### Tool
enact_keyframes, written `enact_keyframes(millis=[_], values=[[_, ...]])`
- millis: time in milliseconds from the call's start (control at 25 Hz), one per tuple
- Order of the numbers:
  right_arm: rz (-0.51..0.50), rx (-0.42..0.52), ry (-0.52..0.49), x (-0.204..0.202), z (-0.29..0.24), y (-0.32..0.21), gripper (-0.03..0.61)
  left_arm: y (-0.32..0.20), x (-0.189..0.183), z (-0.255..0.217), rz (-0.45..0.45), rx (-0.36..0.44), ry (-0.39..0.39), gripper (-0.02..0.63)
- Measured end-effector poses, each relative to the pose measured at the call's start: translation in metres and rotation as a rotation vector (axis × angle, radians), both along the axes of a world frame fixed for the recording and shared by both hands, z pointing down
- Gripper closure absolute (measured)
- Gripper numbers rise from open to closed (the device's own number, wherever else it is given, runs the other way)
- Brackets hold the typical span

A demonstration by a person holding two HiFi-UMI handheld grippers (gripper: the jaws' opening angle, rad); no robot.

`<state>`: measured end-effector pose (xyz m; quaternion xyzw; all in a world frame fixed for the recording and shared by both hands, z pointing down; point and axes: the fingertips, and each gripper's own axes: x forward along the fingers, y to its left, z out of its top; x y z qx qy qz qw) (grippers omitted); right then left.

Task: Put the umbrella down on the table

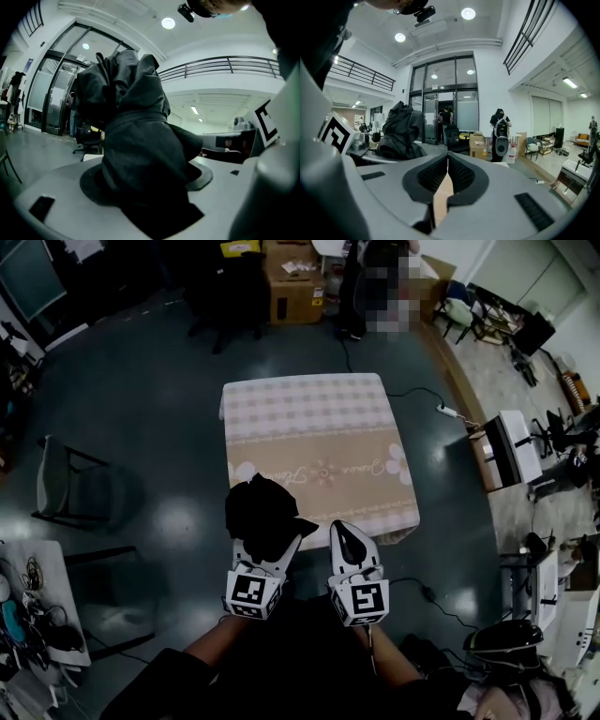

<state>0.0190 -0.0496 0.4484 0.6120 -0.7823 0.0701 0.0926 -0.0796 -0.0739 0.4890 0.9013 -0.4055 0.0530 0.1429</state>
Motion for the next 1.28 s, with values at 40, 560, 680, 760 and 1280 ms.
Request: enact_keyframes(millis=[40,560,680,760,1280], values=[[0.004,-0.009,-0.001,-0.001,0.003,-0.003,0.56,-0.004,0.001,0.002,0.01,0.003,-0.006,0.255],[-0.027,-0.046,-0.048,0.013,0.025,-0.066,0.561,-0.079,0.013,0.042,-0.007,-0.087,-0.048,0.255],[-0.056,-0.046,-0.06,0.027,0.035,-0.086,0.561,-0.097,0.023,0.055,-0.034,-0.12,-0.047,0.255],[-0.087,-0.04,-0.057,0.037,0.036,-0.101,0.561,-0.108,0.031,0.062,-0.06,-0.153,-0.033,0.255],[-0.178,-0.003,-0.089,0.069,0.038,-0.192,0.561,-0.179,0.054,0.14,-0.165,-0.33,-0.141,0.255]])
